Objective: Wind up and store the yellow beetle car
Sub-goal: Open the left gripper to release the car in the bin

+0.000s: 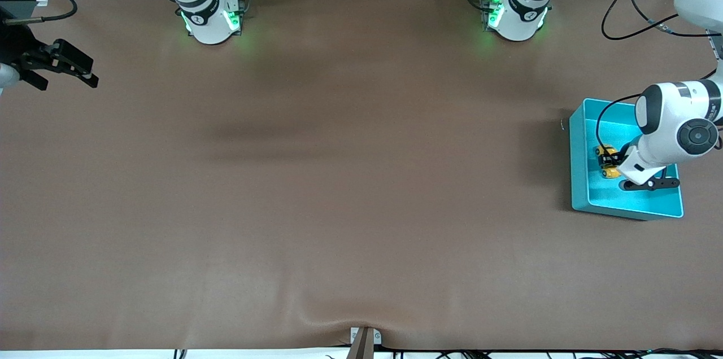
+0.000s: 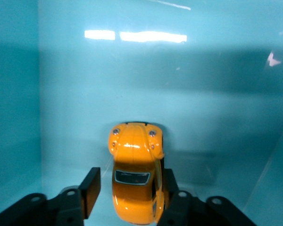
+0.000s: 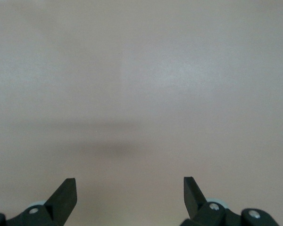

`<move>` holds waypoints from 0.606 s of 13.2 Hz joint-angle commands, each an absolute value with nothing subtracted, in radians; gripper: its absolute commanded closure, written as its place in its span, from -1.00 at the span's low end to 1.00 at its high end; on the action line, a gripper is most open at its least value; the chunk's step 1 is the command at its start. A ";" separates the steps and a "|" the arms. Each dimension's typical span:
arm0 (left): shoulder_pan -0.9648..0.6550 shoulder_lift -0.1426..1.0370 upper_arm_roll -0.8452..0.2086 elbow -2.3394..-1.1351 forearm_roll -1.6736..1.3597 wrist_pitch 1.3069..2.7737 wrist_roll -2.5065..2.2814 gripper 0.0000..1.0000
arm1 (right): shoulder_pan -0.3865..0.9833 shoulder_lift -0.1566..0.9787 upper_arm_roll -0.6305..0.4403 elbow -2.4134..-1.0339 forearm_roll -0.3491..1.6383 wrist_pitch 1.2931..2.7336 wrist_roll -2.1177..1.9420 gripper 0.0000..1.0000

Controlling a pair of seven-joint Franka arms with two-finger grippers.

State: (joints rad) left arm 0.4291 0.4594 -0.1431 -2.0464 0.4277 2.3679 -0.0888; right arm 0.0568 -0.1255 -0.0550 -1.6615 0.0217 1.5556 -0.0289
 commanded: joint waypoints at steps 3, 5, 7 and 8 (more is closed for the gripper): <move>0.436 0.373 -0.156 -2.031 0.437 2.336 -0.138 -1.00 | 0.080 -0.143 -0.071 -1.680 0.009 1.568 -0.034 -1.00; 0.431 0.298 -0.169 -2.010 0.436 2.237 -0.126 -1.00 | 0.080 -0.143 -0.071 -1.680 0.008 1.568 -0.034 -1.00; 0.390 0.233 -0.182 -1.938 0.393 2.064 -0.120 -1.00 | 0.078 -0.143 -0.071 -1.680 0.009 1.568 -0.034 -1.00; 0.367 0.212 -0.183 -1.877 0.321 1.974 -0.120 -1.00 | 0.078 -0.143 -0.071 -1.680 0.009 1.568 -0.034 -1.00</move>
State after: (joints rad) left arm 0.4106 0.2833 -0.1762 -1.9491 0.3944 2.1267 -0.1207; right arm 0.0570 -0.1255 -0.0550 -1.6633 0.0209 1.5575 -0.0289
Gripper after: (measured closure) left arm 0.000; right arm 0.000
